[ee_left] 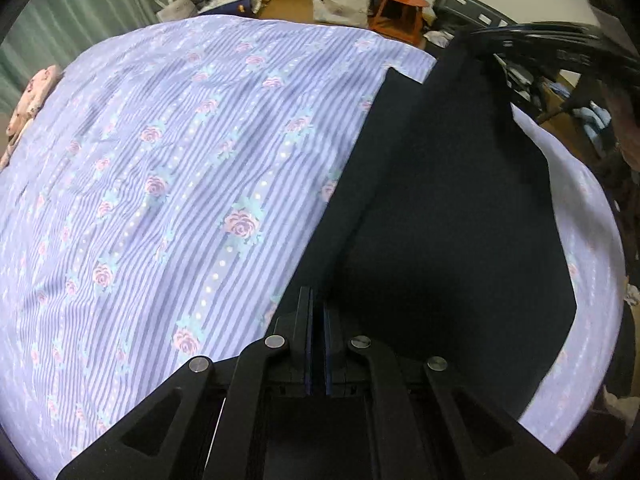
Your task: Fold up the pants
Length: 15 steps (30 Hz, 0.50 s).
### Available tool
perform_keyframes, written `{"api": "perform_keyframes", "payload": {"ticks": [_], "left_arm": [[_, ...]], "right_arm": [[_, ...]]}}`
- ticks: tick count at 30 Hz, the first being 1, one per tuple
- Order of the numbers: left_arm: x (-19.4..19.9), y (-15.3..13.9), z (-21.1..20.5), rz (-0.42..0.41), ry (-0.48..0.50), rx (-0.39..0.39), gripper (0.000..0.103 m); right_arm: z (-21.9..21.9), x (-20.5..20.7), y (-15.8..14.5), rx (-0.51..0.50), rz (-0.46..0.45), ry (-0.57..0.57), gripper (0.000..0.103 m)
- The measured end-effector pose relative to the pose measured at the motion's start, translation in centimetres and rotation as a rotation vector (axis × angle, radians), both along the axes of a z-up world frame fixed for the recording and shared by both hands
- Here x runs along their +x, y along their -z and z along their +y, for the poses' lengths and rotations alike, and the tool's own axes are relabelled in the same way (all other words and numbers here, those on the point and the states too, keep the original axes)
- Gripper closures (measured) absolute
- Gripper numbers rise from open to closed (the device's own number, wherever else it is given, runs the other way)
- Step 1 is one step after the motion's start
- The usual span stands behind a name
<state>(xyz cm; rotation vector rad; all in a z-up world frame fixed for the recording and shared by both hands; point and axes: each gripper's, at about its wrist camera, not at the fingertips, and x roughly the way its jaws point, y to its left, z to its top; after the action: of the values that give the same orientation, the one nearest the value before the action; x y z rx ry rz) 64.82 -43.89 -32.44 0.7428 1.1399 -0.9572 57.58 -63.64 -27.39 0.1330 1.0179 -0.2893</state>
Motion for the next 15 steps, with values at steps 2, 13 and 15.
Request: {"api": "perform_keyframes", "payload": {"ticks": [2,13,15], "left_arm": [[0.4,0.4,0.2,-0.007,-0.032,-0.008,0.09],[-3.9,-7.8,4.7,-0.165,-0.256,-0.261,0.045],[-6.2,-7.8,5.5,-0.143,-0.243,-0.296,0.043]], "right_arm": [[0.0,1.6,1.1,-0.018,0.021,0.002,0.098],[-3.1,-6.3,-3.0,-0.014,-0.133,0.26,0.052],[-2.6,-9.0,-2.2,0.008,-0.123,0.257,0.052]]}}
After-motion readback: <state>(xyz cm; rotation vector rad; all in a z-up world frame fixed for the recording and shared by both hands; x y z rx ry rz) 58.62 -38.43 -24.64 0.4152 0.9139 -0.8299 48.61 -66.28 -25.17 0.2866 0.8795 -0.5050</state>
